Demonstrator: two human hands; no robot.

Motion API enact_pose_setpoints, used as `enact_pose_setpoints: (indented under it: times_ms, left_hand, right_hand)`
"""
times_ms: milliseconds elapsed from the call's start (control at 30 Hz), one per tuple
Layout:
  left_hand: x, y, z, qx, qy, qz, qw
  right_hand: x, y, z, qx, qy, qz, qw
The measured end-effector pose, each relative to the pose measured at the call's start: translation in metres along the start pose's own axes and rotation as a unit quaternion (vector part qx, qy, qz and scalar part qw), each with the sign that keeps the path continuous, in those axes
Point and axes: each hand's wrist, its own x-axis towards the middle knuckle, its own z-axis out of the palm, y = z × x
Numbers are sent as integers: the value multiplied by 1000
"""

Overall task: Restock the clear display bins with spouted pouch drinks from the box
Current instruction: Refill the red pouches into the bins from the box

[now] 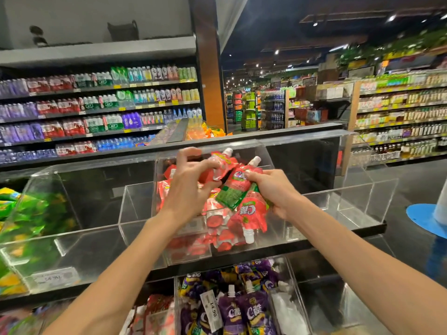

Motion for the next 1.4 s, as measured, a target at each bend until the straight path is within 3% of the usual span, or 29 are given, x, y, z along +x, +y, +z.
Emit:
enact_pose_setpoints:
  times_ms: [300,600,733,800,867,967,1000,1067,1200,1400]
  left_hand:
    - [36,-32,49,173,-26,86,981]
    - [68,-27,91,350,-168,-23,921]
    - [74,-32,82,400,-238,-23,885]
    - [71,-30,73,380,-277,-34,882]
    - [66,-24,62,339,-265,-24,902]
    - [47,3,48,123,-122,-15,985]
    - [39,16,43,30,-91,-30,995]
    - [21,38,37,-112,-118,-52,985]
    - [-11,53,48,-211,-211,-35,954]
    - [-50,88,78,-342,-147,-30,928]
  right_hand:
    - [12,-7,-38,4,-2,30,1000]
    - [10,-4,-54,8,-36,40,999]
    - [2,-2,-61,-2,-33,45,998]
    - [-3,-2,-61,-2,-30,47,998]
    - [-8,-2,-59,-1,-28,43,999]
    - [-17,-3,-56,-16,-23,32,999]
    - [-21,-2,-55,-19,-22,29,999]
    - [-30,-1,-53,-26,-17,23,999]
    - [-46,2,-56,-34,0,1,999]
    - [-67,-4,-89,-36,-40,-24,998]
